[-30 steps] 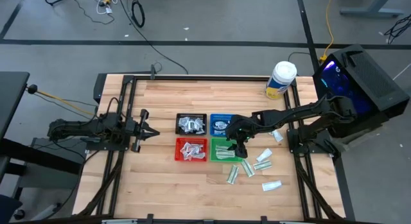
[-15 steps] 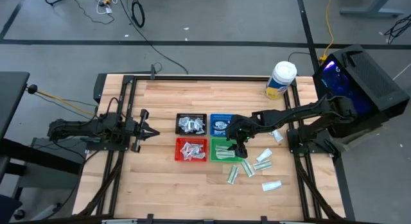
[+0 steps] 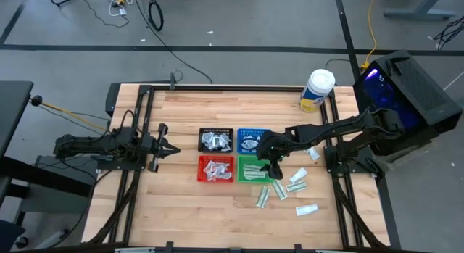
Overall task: Pick & Place First Aid Supplies
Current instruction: Put the green bandage pack into the green bin
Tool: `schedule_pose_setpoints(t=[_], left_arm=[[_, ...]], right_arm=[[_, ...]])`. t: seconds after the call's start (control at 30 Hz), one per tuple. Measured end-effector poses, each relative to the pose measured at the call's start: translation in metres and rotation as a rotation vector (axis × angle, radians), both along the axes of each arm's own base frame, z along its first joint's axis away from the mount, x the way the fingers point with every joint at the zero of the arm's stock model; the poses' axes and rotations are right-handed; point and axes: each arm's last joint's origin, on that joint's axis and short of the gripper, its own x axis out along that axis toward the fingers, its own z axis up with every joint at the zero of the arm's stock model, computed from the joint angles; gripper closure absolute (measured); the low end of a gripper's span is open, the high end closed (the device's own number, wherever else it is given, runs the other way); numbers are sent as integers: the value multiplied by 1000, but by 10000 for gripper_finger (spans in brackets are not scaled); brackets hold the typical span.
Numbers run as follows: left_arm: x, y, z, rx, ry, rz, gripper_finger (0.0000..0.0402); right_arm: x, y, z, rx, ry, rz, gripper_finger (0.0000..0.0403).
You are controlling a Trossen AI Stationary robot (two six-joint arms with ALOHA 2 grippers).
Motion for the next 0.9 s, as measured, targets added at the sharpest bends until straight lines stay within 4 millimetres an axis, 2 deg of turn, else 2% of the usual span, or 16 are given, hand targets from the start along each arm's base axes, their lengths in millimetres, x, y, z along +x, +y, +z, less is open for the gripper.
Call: schedule_pose_setpoints(t=[0.37, 0.6, 0.9], left_arm=[[0, 0, 0, 0, -1, 0, 376], [0, 0, 0, 0, -1, 0, 376], [0, 0, 0, 0, -1, 0, 376]], right_arm=[[-27, -3, 21, -93, 37, -2, 172], [-47, -4, 20, -182, 153, -25, 172], [-71, -4, 8, -161, 255, -25, 172]])
